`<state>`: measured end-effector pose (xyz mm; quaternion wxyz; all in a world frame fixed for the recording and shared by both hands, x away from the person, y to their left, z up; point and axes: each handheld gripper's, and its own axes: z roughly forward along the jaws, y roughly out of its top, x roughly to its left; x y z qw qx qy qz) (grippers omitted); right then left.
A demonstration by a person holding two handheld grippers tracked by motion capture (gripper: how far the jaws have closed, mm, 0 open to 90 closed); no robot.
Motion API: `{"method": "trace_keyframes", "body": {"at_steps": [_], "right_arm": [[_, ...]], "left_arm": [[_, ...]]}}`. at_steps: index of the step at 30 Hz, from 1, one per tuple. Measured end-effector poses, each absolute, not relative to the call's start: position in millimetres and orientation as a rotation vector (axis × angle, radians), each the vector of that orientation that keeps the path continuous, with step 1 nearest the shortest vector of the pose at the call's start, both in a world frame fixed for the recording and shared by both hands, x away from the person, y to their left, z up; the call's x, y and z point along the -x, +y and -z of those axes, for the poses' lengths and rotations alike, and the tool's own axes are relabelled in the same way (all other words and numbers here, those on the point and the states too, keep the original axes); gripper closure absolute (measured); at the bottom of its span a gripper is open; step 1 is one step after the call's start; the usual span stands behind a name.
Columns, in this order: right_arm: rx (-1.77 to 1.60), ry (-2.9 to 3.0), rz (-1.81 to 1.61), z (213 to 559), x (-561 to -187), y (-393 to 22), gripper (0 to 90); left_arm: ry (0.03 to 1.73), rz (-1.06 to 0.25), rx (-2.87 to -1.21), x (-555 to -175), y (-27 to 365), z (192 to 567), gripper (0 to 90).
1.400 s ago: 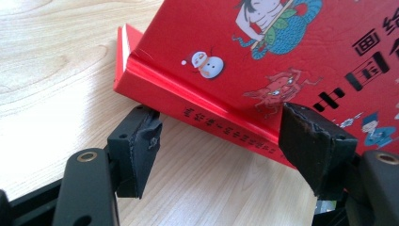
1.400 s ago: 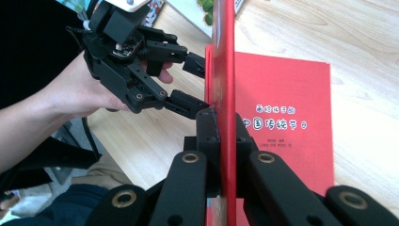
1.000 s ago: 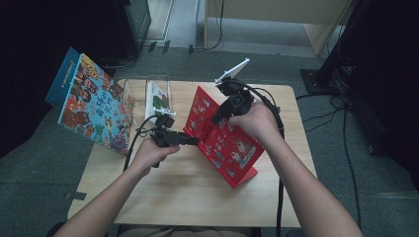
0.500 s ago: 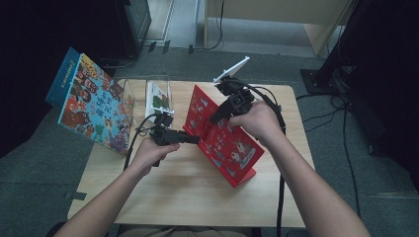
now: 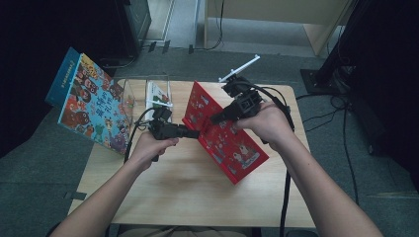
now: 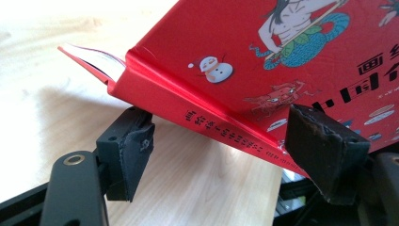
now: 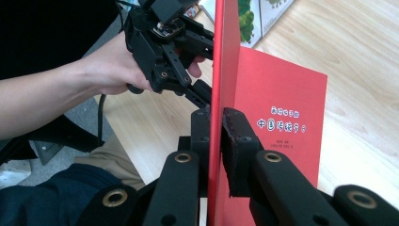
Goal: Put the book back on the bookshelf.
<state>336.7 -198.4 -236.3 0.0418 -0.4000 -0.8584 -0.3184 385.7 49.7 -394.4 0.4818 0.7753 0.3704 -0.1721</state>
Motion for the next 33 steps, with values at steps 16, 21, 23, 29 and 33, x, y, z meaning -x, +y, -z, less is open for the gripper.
{"method": "trace_keyframes", "body": {"at_steps": [16,21,23,29,33], "right_arm": [[1.201,-2.619,1.048,235.8,-334.4,-201.7,85.3],[1.182,-2.588,1.07,237.8,-336.6,-206.6,85.9],[1.181,-2.576,1.072,239.7,-336.8,-206.1,85.7],[1.159,-2.545,1.092,247.4,-338.3,-204.0,84.6],[1.112,-2.562,1.071,252.9,-335.8,-199.7,84.0]], "left_arm": [[0.873,0.454,-1.912,-393.2,57.7,389.2,17.4],[0.864,0.475,-1.93,-392.8,59.3,386.4,15.3],[0.847,0.48,-1.931,-393.3,61.1,387.4,15.3],[0.851,0.491,-1.942,-394.4,54.9,391.5,4.2],[0.813,0.48,-1.969,-392.5,54.7,393.4,3.3]]}}
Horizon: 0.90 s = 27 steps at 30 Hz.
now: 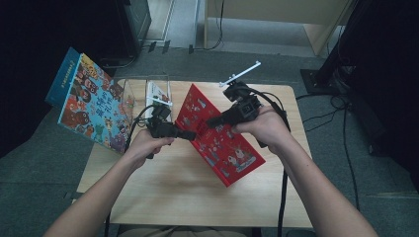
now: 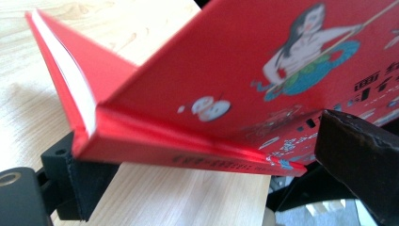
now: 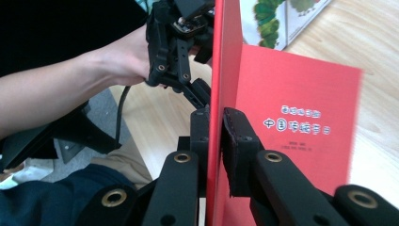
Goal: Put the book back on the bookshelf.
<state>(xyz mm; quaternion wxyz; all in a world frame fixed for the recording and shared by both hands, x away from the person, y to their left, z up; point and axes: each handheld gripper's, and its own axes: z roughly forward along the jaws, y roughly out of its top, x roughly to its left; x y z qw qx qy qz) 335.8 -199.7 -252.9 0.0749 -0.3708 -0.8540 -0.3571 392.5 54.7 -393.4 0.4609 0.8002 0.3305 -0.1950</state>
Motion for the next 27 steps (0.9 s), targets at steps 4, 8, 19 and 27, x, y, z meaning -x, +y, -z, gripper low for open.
{"method": "trace_keyframes", "body": {"at_steps": [4,8,19,27], "right_arm": [[1.094,-2.55,1.115,256.1,-334.9,-203.1,84.1],[1.065,-2.544,1.131,258.3,-333.8,-204.5,84.3],[1.026,-2.508,1.272,273.1,-336.6,-219.4,88.1],[0.963,-2.523,1.331,275.1,-335.9,-225.8,88.7]], "left_arm": [[0.766,0.404,-1.972,-388.2,57.4,389.2,5.7],[0.741,0.418,-1.975,-386.0,61.3,386.9,11.6],[0.717,0.341,-1.912,-382.7,77.3,375.9,27.0],[0.659,0.327,-1.909,-382.5,85.5,368.3,39.4]]}}
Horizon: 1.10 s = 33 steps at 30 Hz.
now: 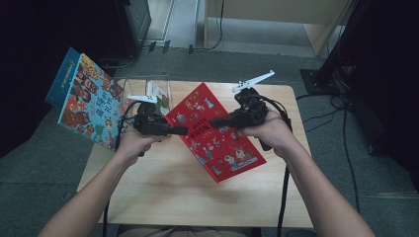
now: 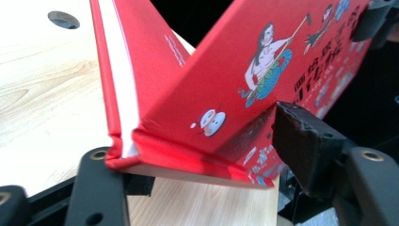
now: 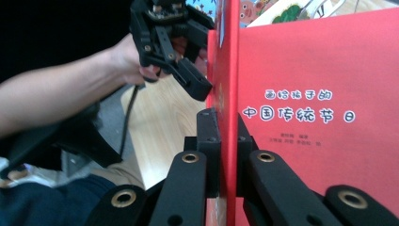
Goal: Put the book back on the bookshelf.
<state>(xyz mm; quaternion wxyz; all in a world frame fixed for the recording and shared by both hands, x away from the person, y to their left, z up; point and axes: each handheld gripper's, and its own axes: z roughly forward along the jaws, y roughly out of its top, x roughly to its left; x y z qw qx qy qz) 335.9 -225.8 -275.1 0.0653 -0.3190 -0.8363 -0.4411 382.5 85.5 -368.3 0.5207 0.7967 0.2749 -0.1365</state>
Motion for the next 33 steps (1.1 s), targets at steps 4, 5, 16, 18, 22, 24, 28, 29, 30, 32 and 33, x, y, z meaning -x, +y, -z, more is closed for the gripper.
{"method": "trace_keyframes", "body": {"at_steps": [4,5,16,18,22,24,28,29,30,32,33], "right_arm": [[0.929,-2.531,1.342,277.8,-336.7,-229.6,88.7],[0.931,-2.516,1.345,278.4,-337.6,-230.7,88.7],[0.852,-2.507,1.402,276.9,-334.0,-234.0,88.9],[0.854,-2.494,1.407,276.5,-333.8,-234.1,88.9],[0.788,-2.513,1.391,277.8,-330.8,-229.7,88.8],[0.777,-2.509,1.396,279.1,-330.7,-229.7,88.8],[0.762,-2.5,1.4,281.3,-333.1,-231.2,88.6],[0.759,-2.498,1.384,281.7,-334.4,-231.0,88.5],[0.745,-2.509,1.388,282.5,-334.9,-231.0,88.4],[0.73,-2.534,1.368,283.9,-336.7,-230.1,88.2],[0.715,-2.553,1.358,284.8,-337.0,-229.9,88.0]], "left_arm": [[0.627,0.316,-1.931,-381.7,86.5,367.7,44.3],[0.62,0.318,-1.929,-381.6,86.9,367.5,45.1],[0.566,0.282,-1.931,-379.5,87.4,358.0,43.5],[0.566,0.322,-1.923,-381.3,85.4,357.7,40.3],[0.51,0.359,-1.931,-378.7,79.0,355.3,32.3],[0.495,0.37,-1.891,-378.2,82.0,353.4,35.9],[0.444,0.391,-1.891,-378.1,84.3,350.4,46.9],[0.446,0.403,-1.894,-378.5,84.2,350.3,48.5],[0.449,0.413,-1.906,-379.1,83.6,350.5,49.9],[0.45,0.438,-1.924,-380.7,82.4,352.7,52.6],[0.45,0.449,-1.933,-381.6,81.7,354.1,54.2]]}}
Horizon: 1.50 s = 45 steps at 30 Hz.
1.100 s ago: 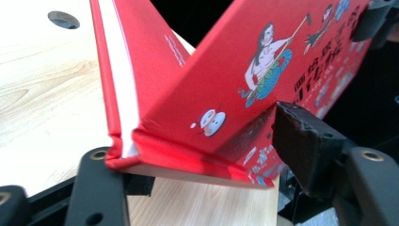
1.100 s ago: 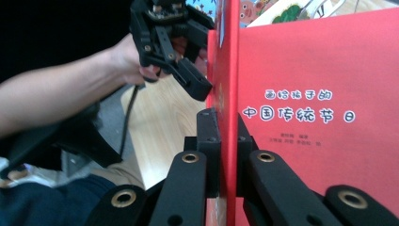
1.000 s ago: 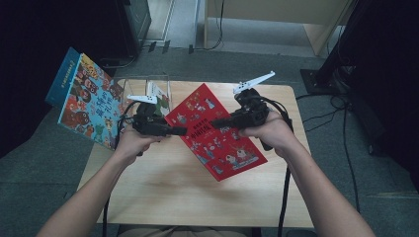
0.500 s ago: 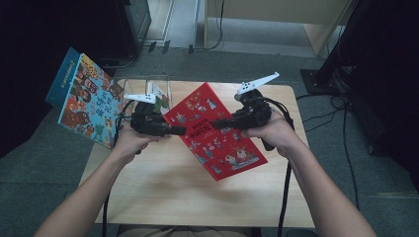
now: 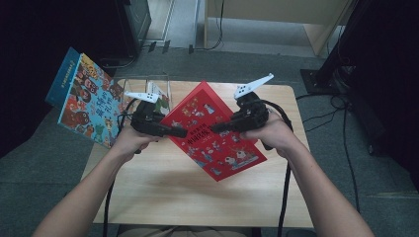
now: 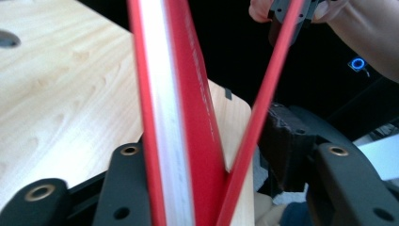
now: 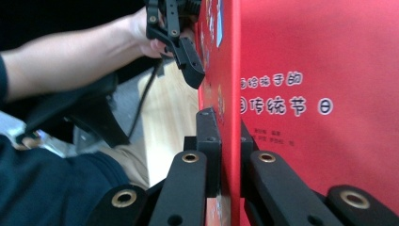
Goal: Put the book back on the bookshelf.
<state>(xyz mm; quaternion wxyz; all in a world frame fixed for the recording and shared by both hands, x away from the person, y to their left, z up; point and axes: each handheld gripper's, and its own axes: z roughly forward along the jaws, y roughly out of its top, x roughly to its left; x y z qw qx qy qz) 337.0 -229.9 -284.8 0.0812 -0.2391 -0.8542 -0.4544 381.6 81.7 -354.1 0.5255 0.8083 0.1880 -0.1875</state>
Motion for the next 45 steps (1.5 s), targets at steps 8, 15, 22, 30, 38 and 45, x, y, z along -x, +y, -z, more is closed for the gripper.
{"method": "trace_keyframes", "body": {"at_steps": [8,15,22,30,38,45], "right_arm": [[0.728,-2.562,1.294,290.2,-342.2,-232.5,83.5],[0.732,-2.566,1.277,297.3,-346.7,-234.8,79.3],[0.745,-2.578,1.282,304.6,-349.6,-240.3,71.5],[0.695,-2.579,1.317,319.0,-348.1,-244.3,64.7],[0.687,-2.517,1.405,327.5,-348.8,-247.0,57.0],[0.66,-2.475,1.422,333.3,-349.1,-249.0,55.3]], "left_arm": [[0.367,0.481,-1.928,-380.3,80.9,357.0,70.3],[0.356,0.529,-1.962,-381.2,79.3,357.2,77.1],[0.386,0.474,-1.987,-378.5,77.5,353.9,77.7],[0.429,0.45,-2.017,-376.2,76.8,346.6,79.2],[0.46,0.435,-2.006,-380.0,80.0,336.3,79.4],[0.47,0.439,-2.015,-380.8,81.8,328.8,79.5]]}}
